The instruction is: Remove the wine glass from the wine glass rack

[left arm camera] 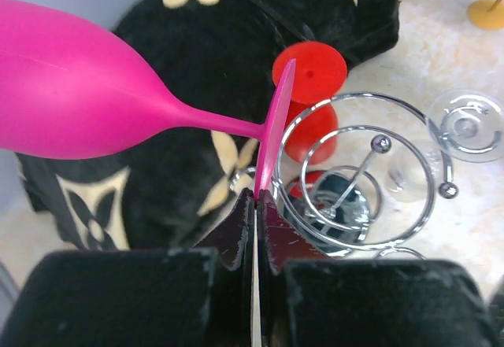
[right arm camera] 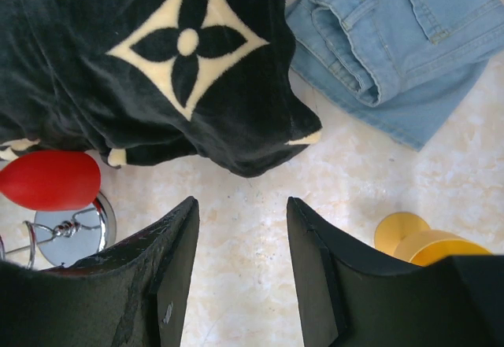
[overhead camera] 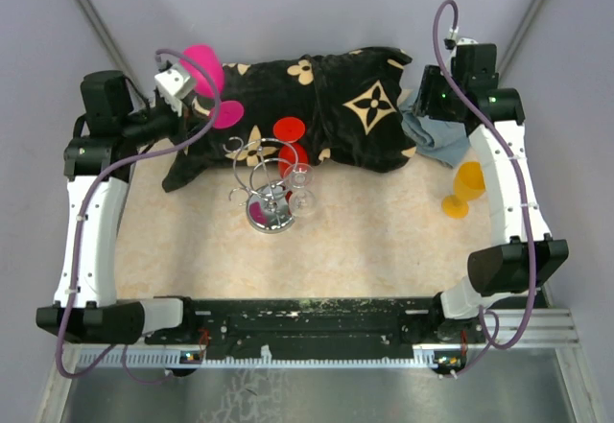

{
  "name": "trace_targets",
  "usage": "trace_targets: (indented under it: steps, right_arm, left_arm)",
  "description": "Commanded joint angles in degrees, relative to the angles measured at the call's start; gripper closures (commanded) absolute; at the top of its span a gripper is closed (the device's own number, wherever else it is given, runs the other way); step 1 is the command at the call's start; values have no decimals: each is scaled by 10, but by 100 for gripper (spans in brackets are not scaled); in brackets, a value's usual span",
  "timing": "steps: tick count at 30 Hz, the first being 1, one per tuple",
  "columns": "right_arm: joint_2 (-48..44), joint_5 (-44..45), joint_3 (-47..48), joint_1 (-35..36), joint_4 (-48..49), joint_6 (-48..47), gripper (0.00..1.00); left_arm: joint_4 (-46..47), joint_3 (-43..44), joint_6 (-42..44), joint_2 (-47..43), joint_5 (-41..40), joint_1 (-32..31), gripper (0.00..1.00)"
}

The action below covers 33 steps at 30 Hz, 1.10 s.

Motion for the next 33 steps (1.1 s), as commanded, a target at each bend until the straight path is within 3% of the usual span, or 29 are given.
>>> trace_targets:
  steps: [1,8,16,21,26,33]
  right_arm:
    - [0,-23,44,4,0,-10,51]
    - [-2,-126,69,5,-8,2,53]
    - [9,-233,137,5,-19,22,53]
    - [12,-338,190,5,-23,47,44]
    - [-20,-482,124,11,51,122,42]
    - [-38,-545,93,72,68,144,39]
  left_arm:
    - [80,1,131,-14,-38,-52,100]
    - [86,-53,309,-49,5,-132,100]
    - [45,-120,453,-89,60,-219,100]
    - [40,-163,519,-120,74,-259,100]
    - [29,-200,571,-154,102,-284,100]
    - [29,-267,629,-200,121,-294,100]
